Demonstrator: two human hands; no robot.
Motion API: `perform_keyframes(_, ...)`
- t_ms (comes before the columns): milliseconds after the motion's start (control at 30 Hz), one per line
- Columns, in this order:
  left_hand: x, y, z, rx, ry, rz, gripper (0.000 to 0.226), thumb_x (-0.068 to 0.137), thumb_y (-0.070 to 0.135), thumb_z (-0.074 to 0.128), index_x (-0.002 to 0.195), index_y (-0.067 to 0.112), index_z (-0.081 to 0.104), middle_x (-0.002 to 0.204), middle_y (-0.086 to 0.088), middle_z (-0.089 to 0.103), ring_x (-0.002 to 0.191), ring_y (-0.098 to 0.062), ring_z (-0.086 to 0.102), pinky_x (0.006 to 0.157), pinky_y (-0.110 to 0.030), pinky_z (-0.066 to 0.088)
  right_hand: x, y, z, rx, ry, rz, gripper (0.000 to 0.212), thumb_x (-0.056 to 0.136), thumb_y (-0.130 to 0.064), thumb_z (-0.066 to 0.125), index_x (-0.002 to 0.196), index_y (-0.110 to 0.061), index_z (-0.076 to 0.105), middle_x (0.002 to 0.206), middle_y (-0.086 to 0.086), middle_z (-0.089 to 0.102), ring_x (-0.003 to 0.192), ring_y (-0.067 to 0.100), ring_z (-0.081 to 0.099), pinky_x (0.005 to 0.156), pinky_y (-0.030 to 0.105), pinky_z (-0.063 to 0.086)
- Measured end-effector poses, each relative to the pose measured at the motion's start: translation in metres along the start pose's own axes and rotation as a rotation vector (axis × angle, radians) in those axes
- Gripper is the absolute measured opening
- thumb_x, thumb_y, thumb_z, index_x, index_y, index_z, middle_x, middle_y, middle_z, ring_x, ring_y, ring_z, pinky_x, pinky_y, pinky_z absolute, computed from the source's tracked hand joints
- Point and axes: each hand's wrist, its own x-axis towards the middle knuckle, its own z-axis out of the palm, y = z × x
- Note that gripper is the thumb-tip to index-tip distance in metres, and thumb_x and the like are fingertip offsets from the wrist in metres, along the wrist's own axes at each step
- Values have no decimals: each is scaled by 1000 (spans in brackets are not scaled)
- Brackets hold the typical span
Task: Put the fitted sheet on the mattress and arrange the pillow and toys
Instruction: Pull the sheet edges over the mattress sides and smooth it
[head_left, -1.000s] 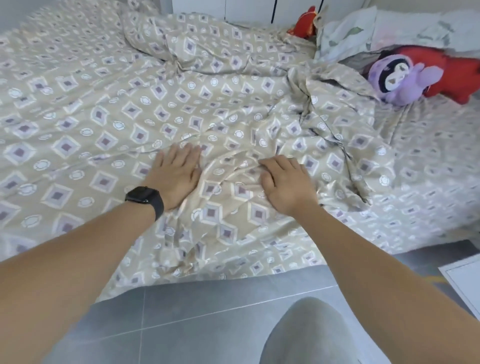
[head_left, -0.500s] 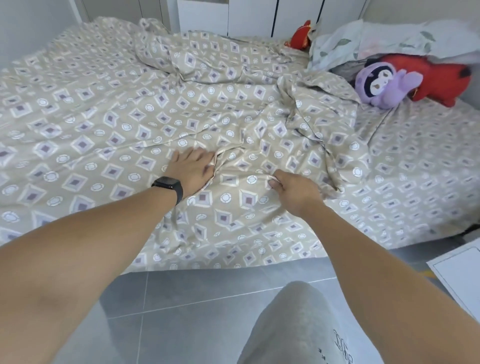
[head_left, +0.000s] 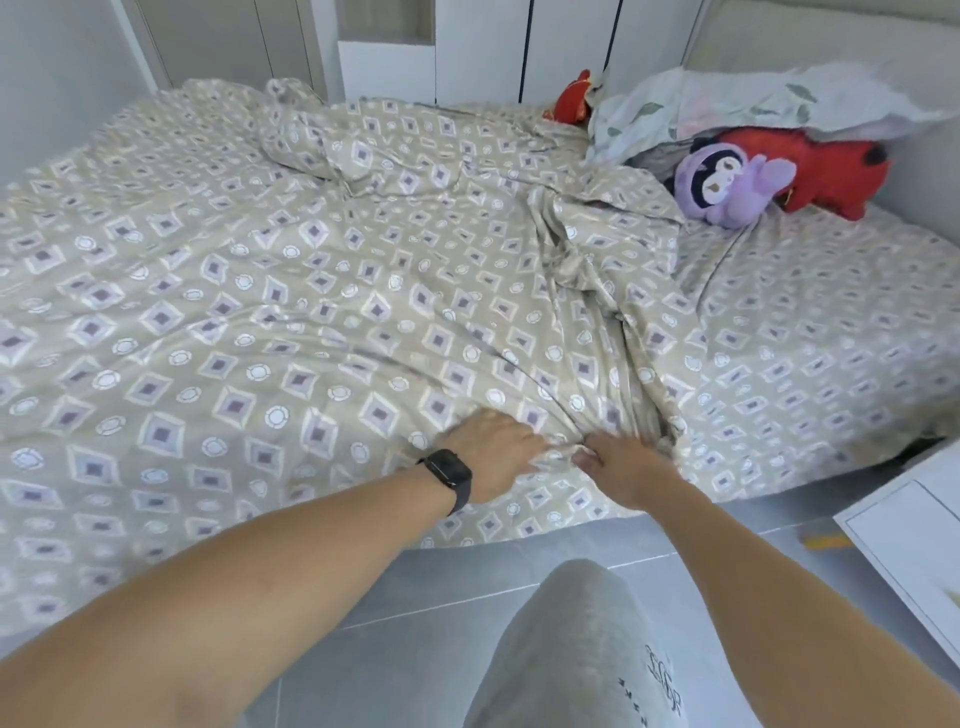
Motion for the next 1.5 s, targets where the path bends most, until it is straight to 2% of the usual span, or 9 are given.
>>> perform_keyframes(133,11,23,-3,-421,-245,-83,43,103,44,47,136,16,52,130,-9,60,114,-29,57,87,-36,39,7,-4,-21,69,-41,-48,37,89,-55,43,109,-32,64,129,-9,60,133,24,49,105,46,41)
perform_keyframes(233,8,-2,-15,-583,-74,-68,30,96,49,57,96,19,58,92,1,61,79,-16,54,69,-34,39,14,-19,-44,234,433,-125,18,96,-31,50,107,-25,62,109,-1,61,97,25,59,80,37,49)
perform_keyframes(300,-3,-30,-30,-512,78,-91,21,93,47,63,100,27,60,98,11,58,88,-11,55,75,-32,45,20,-29,-58,157,634,-201,28,98,-25,50,124,-21,58,122,3,55,109,29,53,87,40,47)
perform_keyframes(400,-28,-72,-45,-289,219,-182,36,88,50,66,114,27,56,110,10,52,102,-13,50,82,-34,46,37,-41,-71,-20,505,-129,40,99,-34,48,139,-27,47,137,1,45,130,31,39,106,46,40)
perform_keyframes(567,-80,-107,-31,60,29,-286,46,91,52,61,123,22,48,113,3,48,100,-20,52,78,-36,47,39,-36,-74,80,350,-173,29,98,-39,53,123,-30,62,121,-6,56,116,20,51,90,36,46)
perform_keyframes(700,-86,-112,-33,-126,176,-263,11,100,20,57,94,10,54,94,-6,55,89,-31,59,68,-40,47,32,-27,-78,-17,449,-184,17,92,-12,58,103,-25,64,106,-6,60,99,23,60,74,32,46)
perform_keyframes(1033,-64,-76,-11,-360,-175,-146,27,96,21,65,74,23,48,72,9,49,71,-21,50,78,-40,51,7,4,-70,-275,245,247,28,90,-7,45,97,-26,63,83,-2,53,73,21,57,67,33,47)
perform_keyframes(1300,-22,-72,-21,-65,250,23,29,94,34,59,122,29,55,130,9,50,116,-18,51,94,-34,47,21,6,-61,285,616,313,38,92,-37,52,122,-15,49,124,8,46,114,35,46,87,46,46)
perform_keyframes(1500,38,-51,-10,-54,-84,-167,92,90,61,55,157,43,-5,168,4,-1,154,-28,-2,124,-47,2,23,22,-67,530,522,444,36,92,-31,58,119,-7,56,108,13,60,101,34,61,77,39,52)
